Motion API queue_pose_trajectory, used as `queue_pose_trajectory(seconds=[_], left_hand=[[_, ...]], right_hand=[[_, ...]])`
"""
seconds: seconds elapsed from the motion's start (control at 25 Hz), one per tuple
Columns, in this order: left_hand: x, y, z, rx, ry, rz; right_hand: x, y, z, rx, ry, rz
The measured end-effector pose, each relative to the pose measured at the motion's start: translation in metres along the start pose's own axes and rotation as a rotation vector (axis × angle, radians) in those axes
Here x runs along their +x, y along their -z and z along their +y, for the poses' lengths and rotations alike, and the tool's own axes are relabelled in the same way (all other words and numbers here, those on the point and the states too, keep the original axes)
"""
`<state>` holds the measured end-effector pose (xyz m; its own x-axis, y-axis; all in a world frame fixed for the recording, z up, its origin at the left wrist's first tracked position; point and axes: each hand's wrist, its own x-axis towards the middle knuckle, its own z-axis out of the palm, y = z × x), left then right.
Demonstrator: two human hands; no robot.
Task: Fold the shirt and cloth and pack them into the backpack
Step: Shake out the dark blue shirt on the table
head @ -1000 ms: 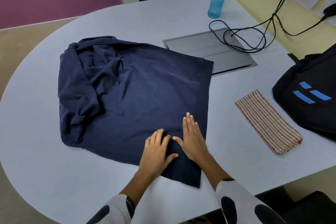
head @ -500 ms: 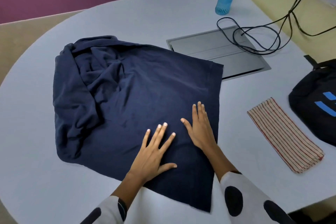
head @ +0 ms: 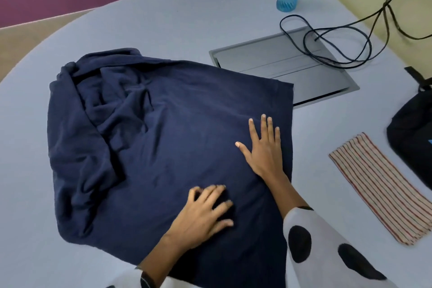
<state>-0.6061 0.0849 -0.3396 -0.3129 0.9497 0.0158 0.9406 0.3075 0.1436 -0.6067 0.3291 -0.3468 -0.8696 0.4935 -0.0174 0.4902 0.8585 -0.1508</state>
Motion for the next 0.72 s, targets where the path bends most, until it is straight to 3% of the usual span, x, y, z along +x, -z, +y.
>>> queue_pose_trajectory(seconds=[0.12, 0.28, 0.44, 0.64, 0.72], left_hand=[[0.031, 0.003, -0.03, -0.05, 0.248, 0.029], [0.049, 0.004, -0.068, -0.077, 0.379, -0.006], [0.051, 0.003, -0.08, -0.072, 0.431, -0.021], [0.049, 0.0, -0.074, -0.02, 0.415, -0.016], [0.052, 0.003, -0.075, -0.012, 0.419, -0.035]], right_hand=[[-0.005, -0.008, 0.003, -0.006, 0.001, -0.008], [0.024, 0.006, -0.007, 0.161, -0.086, 0.193], [0.054, 0.003, 0.008, 0.074, -0.03, -0.025], [0.095, 0.007, 0.019, 0.068, -0.307, -0.108], [0.107, 0.005, 0.014, 0.012, -0.315, -0.122]])
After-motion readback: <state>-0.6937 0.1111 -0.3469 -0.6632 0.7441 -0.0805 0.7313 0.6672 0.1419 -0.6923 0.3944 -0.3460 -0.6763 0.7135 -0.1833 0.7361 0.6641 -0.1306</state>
